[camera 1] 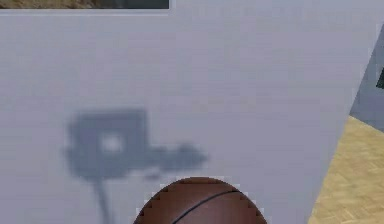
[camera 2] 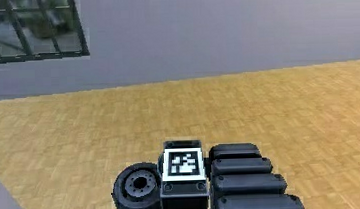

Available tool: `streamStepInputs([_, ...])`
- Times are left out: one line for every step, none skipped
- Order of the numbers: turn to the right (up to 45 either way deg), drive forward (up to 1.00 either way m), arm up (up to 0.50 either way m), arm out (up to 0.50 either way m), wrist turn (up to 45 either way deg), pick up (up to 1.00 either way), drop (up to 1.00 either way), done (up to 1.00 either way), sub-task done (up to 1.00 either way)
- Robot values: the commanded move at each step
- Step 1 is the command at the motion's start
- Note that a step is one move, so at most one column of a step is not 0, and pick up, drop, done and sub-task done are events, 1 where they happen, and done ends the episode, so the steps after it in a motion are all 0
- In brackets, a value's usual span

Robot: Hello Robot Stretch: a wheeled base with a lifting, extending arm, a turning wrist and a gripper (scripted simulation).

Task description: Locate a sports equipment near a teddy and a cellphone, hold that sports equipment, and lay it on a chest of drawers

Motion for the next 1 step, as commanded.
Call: streamStepInputs([-3.0, 0.00, 0.00, 0.00, 0.0, 0.00, 0.00, 0.00, 0.00])
